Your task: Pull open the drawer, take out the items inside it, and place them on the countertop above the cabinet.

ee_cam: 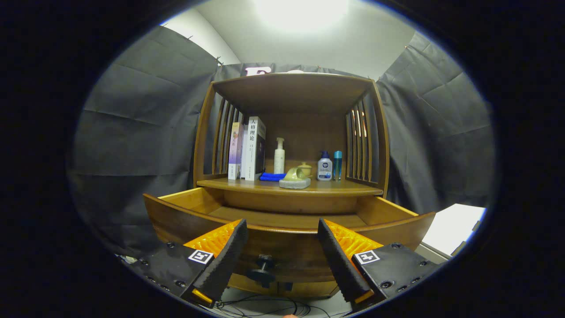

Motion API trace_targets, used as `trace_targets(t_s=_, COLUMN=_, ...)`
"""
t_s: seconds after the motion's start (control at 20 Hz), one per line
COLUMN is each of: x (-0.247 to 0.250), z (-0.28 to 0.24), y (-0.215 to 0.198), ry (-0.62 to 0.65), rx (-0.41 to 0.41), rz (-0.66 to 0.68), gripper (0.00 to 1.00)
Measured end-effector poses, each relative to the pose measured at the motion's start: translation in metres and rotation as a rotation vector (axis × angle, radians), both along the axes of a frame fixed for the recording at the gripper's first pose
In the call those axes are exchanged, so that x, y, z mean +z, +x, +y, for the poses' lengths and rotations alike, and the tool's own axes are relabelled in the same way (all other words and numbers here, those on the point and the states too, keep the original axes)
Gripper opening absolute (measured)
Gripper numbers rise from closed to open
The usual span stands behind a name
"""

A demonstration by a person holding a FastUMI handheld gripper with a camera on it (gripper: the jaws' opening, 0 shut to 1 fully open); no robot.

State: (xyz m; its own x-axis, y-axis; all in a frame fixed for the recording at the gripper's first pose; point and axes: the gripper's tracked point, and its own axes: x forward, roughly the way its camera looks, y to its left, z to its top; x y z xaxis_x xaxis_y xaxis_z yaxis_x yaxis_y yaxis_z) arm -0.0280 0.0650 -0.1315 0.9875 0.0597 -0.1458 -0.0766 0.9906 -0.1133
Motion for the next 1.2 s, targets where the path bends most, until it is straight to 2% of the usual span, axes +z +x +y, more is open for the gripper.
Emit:
trace_targets(t_s=0.45, x=-0.046, z=-0.004, y=-0.006, ry=-0.011, rx=-0.012, rz=0.11, gripper=1.0)
trace_targets(t_s=0.9, x=-0.05, z=-0.003, y=0.006, ry=-0.021, rx=-0.037, rz=0.102, gripper=1.0)
trace_targets(t_s=1.2, x=-0.05, z=-0.011, y=0.031, ry=-0.021, rx=-0.082, rz=0.107, gripper=0.99)
